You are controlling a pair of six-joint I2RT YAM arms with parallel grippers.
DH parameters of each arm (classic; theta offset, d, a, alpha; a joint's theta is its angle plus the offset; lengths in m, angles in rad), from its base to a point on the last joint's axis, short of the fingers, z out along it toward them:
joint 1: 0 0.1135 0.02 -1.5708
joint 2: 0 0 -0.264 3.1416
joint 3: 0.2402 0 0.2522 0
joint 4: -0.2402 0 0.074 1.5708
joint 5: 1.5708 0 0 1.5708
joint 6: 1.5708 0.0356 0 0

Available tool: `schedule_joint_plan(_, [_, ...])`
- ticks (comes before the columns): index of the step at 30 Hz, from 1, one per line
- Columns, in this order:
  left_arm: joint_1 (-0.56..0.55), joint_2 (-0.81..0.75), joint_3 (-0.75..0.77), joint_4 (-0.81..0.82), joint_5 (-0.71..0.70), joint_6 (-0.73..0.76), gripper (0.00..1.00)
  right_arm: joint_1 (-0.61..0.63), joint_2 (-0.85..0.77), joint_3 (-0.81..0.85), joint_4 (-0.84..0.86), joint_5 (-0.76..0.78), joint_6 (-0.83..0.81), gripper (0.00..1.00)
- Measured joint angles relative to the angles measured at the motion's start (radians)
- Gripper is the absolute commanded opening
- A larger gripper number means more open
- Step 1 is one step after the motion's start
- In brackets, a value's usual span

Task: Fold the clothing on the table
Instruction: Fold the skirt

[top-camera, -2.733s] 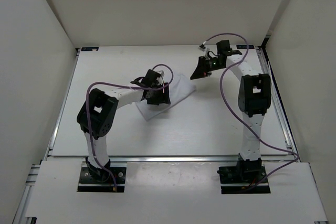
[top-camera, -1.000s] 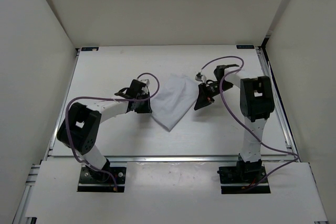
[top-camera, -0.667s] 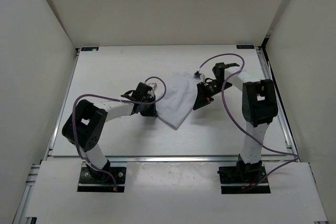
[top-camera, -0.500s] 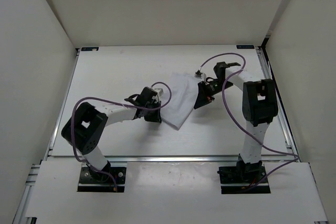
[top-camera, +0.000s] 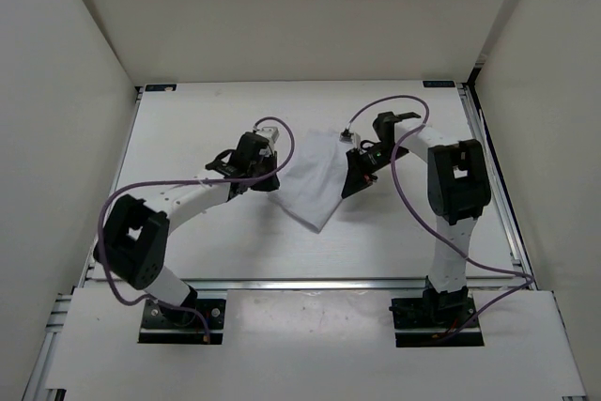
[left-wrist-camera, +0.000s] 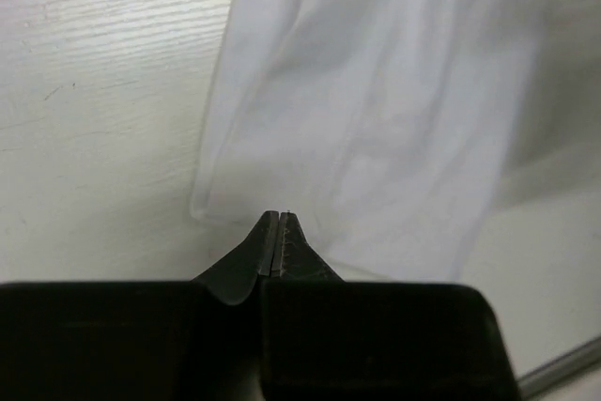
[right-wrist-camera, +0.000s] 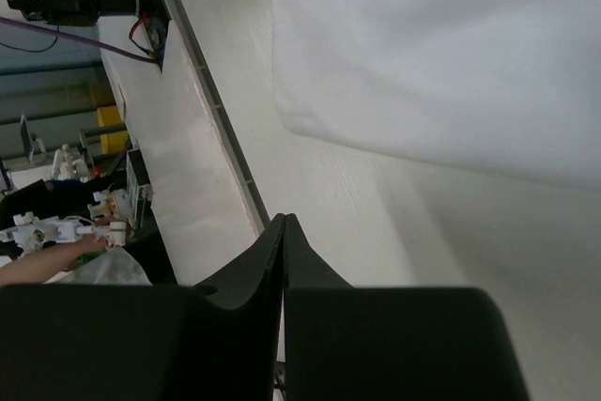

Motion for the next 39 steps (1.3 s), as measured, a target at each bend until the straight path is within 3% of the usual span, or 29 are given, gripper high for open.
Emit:
schedule_joint_plan(7, [-0.029, 0.230, 0.029, 0.014, -0.022, 0.025, 0.00, 0.016, 0.000, 0.000, 0.027, 0.004, 0.034, 0.00])
schedule_joint_plan(15, [-0.117, 0.182, -0.027, 0.019, -0.042, -0.019, 0.00, -0.038, 0.000, -0.018, 0.049, 0.016, 0.057, 0.01])
schedule_joint_plan(18, [-0.146, 0.124, -0.086, 0.005, -0.017, -0.066, 0.00, -0.058, 0.000, -0.040, 0.047, 0.031, 0.063, 0.18])
schedule_joint_plan(19, [-0.159, 0.106, -0.103, -0.002, -0.009, -0.081, 0.00, -0.065, 0.000, -0.047, 0.045, 0.036, 0.064, 0.31])
schedule_joint_plan(20, [-0.177, 0.089, -0.119, -0.010, 0.000, -0.098, 0.00, -0.072, 0.000, -0.053, 0.040, 0.039, 0.064, 0.39])
schedule_joint_plan(23, [-0.233, 0.045, -0.157, -0.026, 0.045, -0.147, 0.00, -0.090, 0.004, -0.069, 0.018, 0.035, 0.039, 0.53])
schedule_joint_plan(27, [-0.276, -0.018, -0.166, -0.032, 0.089, -0.178, 0.11, -0.115, -0.003, -0.140, 0.004, 0.036, 0.000, 0.66])
schedule_joint_plan(28, [-0.276, -0.039, -0.161, -0.034, 0.093, -0.182, 0.13, -0.120, -0.017, -0.179, 0.016, 0.042, 0.001, 0.65])
schedule_joint_plan(32, [-0.221, -0.137, -0.159, -0.016, 0.111, -0.176, 0.45, -0.125, -0.152, -0.372, 0.060, 0.069, 0.023, 0.56])
schedule_joint_plan(34, [-0.173, -0.192, -0.189, -0.008, 0.116, -0.172, 0.77, -0.120, -0.241, -0.457, 0.105, 0.074, 0.063, 0.59])
schedule_joint_plan(36, [-0.136, -0.245, -0.237, -0.017, 0.107, -0.169, 0.99, -0.118, -0.320, -0.531, 0.172, 0.079, 0.126, 0.61])
schedule_joint_plan(39, [-0.110, -0.298, -0.326, -0.033, 0.121, -0.163, 0.99, -0.112, -0.370, -0.584, 0.269, 0.098, 0.216, 0.62])
